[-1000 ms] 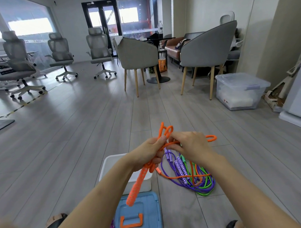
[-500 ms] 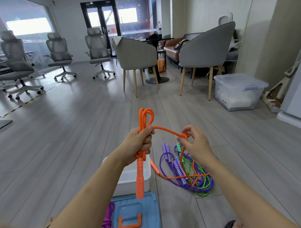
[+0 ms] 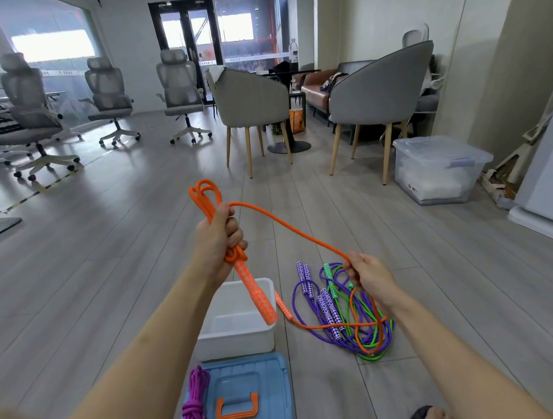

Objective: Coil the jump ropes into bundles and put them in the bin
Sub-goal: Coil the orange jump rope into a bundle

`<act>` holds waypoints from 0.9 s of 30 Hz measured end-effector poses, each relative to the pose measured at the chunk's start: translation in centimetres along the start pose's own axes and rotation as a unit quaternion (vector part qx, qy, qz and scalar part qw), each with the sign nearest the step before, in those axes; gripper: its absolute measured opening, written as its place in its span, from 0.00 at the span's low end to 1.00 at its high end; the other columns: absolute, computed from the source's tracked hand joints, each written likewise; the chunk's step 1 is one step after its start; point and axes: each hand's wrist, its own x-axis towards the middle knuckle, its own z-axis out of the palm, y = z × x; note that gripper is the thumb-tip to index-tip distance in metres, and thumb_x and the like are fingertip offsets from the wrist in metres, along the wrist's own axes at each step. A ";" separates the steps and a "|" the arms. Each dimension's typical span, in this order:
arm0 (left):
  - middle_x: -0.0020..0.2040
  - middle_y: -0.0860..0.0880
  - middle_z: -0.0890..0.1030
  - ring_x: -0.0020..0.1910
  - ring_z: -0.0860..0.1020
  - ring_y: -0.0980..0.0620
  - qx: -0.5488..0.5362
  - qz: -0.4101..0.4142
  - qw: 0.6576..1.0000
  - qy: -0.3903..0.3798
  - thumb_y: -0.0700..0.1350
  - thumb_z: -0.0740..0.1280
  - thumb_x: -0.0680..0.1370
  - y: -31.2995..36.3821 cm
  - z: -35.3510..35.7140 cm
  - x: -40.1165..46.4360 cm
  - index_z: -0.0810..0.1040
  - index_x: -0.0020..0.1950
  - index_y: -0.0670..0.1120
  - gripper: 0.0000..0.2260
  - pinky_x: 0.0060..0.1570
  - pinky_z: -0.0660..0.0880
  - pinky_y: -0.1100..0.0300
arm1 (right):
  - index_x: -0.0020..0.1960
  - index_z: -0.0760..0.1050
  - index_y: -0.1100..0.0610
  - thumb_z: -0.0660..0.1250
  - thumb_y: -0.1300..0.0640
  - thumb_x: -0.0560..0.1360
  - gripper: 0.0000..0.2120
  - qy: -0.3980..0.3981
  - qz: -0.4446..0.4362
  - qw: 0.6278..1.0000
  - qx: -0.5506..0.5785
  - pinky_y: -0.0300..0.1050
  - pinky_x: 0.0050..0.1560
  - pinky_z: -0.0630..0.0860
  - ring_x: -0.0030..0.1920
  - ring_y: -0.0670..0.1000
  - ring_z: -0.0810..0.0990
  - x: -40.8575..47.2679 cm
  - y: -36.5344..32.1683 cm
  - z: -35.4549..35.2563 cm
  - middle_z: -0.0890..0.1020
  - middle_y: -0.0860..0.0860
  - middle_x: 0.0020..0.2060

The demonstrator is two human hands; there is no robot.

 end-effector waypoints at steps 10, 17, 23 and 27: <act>0.30 0.53 0.60 0.24 0.60 0.56 0.161 -0.119 0.965 -0.172 0.52 0.60 0.85 -1.7 4.1 -2.7 0.69 0.46 0.49 0.11 0.26 0.65 0.62 | 0.75 0.66 0.44 0.73 0.49 0.78 0.29 -0.019 -0.079 0.988 -0.128 0.46 0.66 0.71 0.64 0.45 0.75 -1.1 -0.2 3.4 0.75 0.45 0.64; 0.32 0.52 0.60 0.27 0.60 0.56 0.161 -0.131 0.956 -0.206 0.58 0.58 0.84 -2.2 4.8 -3.5 0.68 0.46 0.49 0.14 0.28 0.67 0.63 | 0.47 0.80 0.51 0.63 0.51 0.84 0.10 0.010 -0.123 0.987 -0.100 0.44 0.42 0.74 0.34 0.45 0.79 -1.7 -1.4 4.8 0.83 0.48 0.35; 0.32 0.52 0.60 0.26 0.62 0.56 0.112 -0.122 0.976 -0.142 0.57 0.62 0.83 -2.2 3.6 -2.7 0.67 0.44 0.50 0.13 0.28 0.69 0.62 | 0.50 0.76 0.57 0.66 0.50 0.83 0.10 -0.016 -0.123 0.991 -0.048 0.38 0.30 0.66 0.31 0.46 0.67 -2.4 -2.1 3.6 0.71 0.46 0.31; 0.33 0.51 0.60 0.27 0.63 0.56 0.109 -0.114 0.978 -0.139 0.53 0.62 0.84 -3.3 3.3 -2.6 0.64 0.43 0.51 0.13 0.29 0.70 0.61 | 0.51 0.75 0.58 0.60 0.58 0.86 0.08 -0.007 -0.106 0.991 0.083 0.38 0.26 0.63 0.27 0.46 0.64 -2.7 -3.9 4.7 0.70 0.49 0.31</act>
